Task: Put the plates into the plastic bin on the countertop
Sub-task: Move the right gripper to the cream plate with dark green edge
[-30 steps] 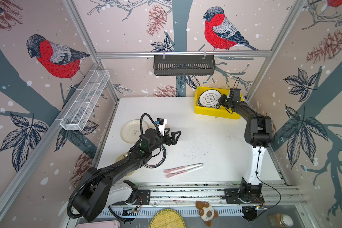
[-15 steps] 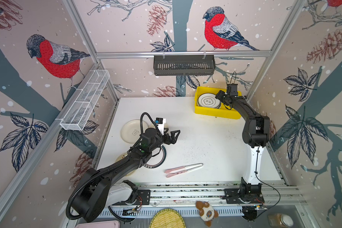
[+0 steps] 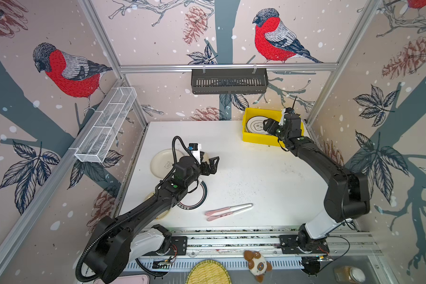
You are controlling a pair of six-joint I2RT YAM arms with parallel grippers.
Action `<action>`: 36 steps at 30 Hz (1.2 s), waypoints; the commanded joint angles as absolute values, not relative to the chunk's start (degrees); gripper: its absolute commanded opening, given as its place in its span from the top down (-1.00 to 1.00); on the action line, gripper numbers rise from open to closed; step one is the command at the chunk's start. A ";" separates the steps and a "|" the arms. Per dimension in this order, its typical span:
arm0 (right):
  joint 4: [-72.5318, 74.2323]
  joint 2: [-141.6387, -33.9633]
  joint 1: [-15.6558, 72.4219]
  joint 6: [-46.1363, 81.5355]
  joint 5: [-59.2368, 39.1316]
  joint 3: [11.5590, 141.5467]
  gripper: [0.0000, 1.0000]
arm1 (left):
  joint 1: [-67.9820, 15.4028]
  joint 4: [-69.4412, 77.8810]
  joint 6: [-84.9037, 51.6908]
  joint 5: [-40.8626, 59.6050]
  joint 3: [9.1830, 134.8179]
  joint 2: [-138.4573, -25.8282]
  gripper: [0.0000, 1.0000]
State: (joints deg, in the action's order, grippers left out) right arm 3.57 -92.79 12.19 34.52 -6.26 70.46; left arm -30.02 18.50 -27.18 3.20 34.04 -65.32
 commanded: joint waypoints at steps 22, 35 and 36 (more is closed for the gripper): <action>11.96 -112.05 33.32 39.56 -21.34 73.74 -0.45 | -17.14 18.33 -33.66 6.77 30.90 -71.90 -0.95; 9.80 -125.10 38.29 41.66 -23.54 85.08 -0.15 | -16.81 20.92 -36.94 10.80 29.79 -71.20 -0.95; 9.31 -125.77 38.48 41.50 -23.60 85.65 -0.14 | -16.86 20.92 -36.91 10.81 29.79 -71.19 -0.95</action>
